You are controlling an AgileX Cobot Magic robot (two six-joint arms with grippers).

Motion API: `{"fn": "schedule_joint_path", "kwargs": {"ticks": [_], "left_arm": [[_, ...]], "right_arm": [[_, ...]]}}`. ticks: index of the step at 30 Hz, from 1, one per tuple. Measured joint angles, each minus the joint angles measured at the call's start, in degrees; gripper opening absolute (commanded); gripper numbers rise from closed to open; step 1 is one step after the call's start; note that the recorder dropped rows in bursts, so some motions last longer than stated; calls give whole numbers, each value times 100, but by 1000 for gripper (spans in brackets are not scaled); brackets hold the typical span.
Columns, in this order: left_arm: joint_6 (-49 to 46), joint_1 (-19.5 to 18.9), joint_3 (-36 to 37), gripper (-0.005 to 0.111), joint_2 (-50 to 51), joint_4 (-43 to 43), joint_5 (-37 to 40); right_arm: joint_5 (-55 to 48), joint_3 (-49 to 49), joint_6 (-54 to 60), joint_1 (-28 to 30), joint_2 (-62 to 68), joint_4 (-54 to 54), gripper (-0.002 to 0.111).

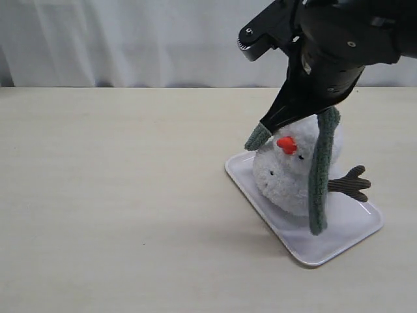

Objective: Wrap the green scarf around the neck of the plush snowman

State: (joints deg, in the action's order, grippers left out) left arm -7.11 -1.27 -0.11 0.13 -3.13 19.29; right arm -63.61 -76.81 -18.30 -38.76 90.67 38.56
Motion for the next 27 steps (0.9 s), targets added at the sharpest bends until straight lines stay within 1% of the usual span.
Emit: {"fn": "schedule_joint_path", "kwargs": {"ticks": [3, 9, 14, 22, 27], "left_arm": [[0, 0, 0, 0, 0, 0, 0], [0, 0, 0, 0, 0, 0, 0], [0, 0, 0, 0, 0, 0, 0], [0, 0, 0, 0, 0, 0, -10], [0, 0, 0, 0, 0, 0, -10]], "right_arm": [[-17, 0, 23, 184, 0, 29, 4], [608, 0, -233, 251, 0, 206, 4], [636, 22, -600, 472, 85, 347, 4], [659, 311, -706, 764, 137, 347, 5], [722, 471, -729, 876, 147, 353, 15]]}}
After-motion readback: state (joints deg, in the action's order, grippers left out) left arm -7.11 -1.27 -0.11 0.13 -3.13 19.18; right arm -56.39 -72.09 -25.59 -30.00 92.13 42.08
